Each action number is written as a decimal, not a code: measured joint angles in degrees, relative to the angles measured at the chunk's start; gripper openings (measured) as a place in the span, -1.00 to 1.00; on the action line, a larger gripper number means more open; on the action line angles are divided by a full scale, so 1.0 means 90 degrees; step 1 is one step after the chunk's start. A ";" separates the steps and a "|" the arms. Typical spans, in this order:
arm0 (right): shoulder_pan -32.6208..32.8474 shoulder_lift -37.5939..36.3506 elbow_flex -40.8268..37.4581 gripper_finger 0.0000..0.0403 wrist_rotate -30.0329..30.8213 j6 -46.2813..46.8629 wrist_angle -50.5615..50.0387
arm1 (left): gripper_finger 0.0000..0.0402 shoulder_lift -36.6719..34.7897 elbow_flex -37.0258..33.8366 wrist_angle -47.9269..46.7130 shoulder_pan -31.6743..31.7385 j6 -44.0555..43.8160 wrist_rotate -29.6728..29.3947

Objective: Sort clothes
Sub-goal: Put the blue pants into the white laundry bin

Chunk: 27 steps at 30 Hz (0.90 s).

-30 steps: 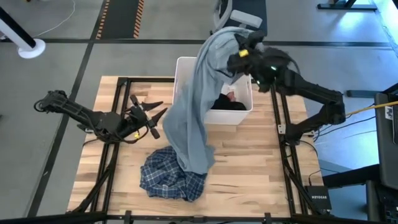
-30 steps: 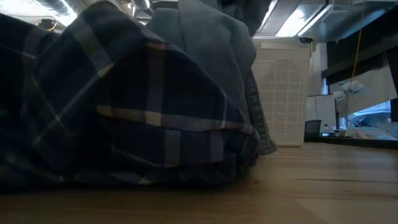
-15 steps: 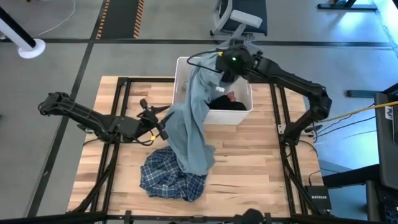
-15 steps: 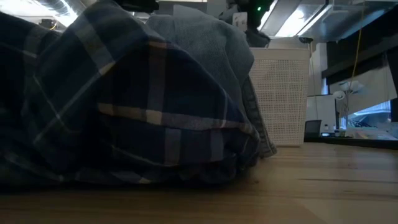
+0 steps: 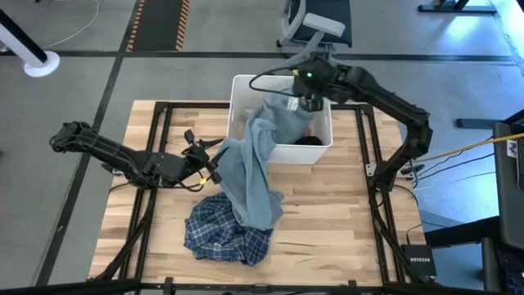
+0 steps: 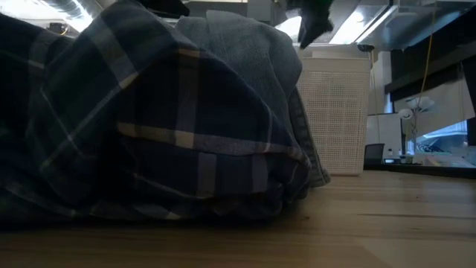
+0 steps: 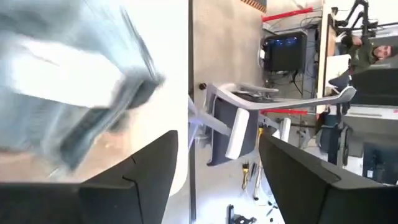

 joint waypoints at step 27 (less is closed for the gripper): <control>0.5284 -0.0056 -0.4026 0.19 0.0825 -0.1538 0.3315 | -0.35 0.0000 0.0010 -0.0034 0.0012 -0.0046 0.0002</control>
